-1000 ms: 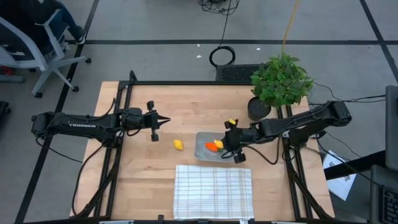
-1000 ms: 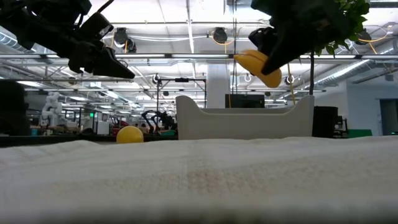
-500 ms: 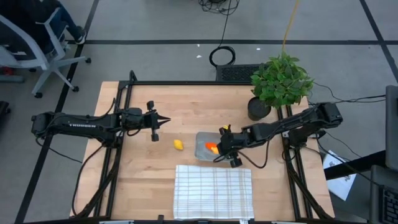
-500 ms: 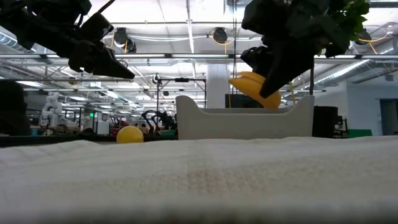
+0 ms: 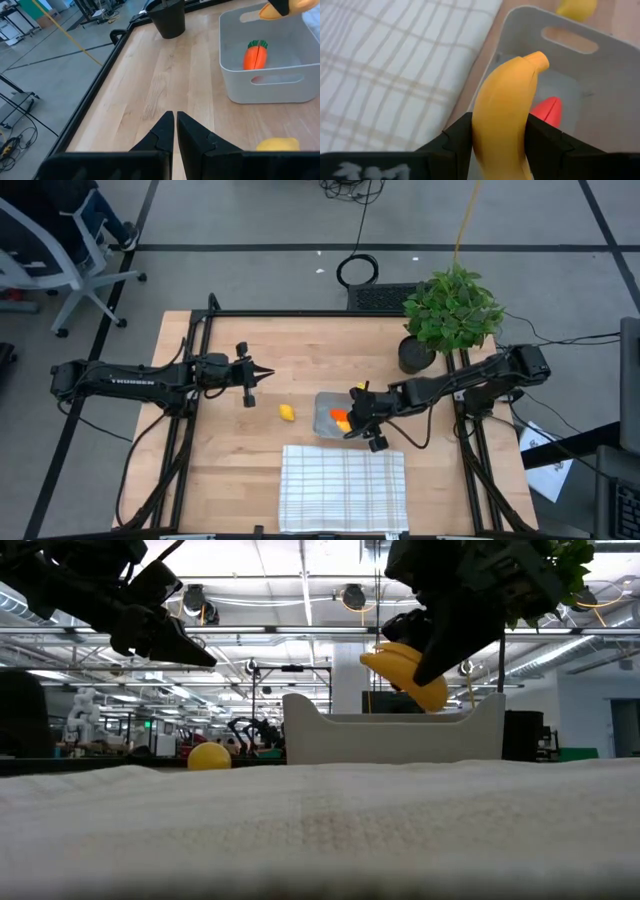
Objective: Pick and placing Produce into tupperware
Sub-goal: Put the banana into the bin
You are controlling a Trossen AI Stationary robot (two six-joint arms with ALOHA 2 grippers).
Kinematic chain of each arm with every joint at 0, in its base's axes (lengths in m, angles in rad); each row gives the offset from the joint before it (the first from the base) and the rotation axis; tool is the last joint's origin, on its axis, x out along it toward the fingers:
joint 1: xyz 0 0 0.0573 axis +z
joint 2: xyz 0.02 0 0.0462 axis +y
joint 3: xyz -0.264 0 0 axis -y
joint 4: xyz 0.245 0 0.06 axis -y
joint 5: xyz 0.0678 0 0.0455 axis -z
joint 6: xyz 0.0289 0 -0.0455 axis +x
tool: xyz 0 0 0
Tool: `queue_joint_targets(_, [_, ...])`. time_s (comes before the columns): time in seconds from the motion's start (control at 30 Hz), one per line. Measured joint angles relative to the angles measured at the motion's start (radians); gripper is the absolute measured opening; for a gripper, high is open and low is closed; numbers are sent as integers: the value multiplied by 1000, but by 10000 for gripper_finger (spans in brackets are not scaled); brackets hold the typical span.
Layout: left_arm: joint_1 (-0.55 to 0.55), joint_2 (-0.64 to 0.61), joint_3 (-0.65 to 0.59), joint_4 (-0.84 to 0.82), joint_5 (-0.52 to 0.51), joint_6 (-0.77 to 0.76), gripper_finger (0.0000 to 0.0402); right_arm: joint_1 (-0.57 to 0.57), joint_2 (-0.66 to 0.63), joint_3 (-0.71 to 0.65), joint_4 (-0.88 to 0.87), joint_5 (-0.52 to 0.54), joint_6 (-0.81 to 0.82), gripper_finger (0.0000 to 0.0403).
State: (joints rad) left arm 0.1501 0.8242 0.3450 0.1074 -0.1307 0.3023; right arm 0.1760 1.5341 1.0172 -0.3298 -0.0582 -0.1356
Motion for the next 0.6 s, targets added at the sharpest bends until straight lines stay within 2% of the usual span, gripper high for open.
queue_joint_targets(0.27, [0, 0, 0, -7, 0, 0, 26, -12, 0, -40, 70, -23, 56, 141])
queue_joint_targets(0.6, [0, 0, 0, -7, 0, 0, 26, -33, 0, -47, 72, -22, 104, 141])
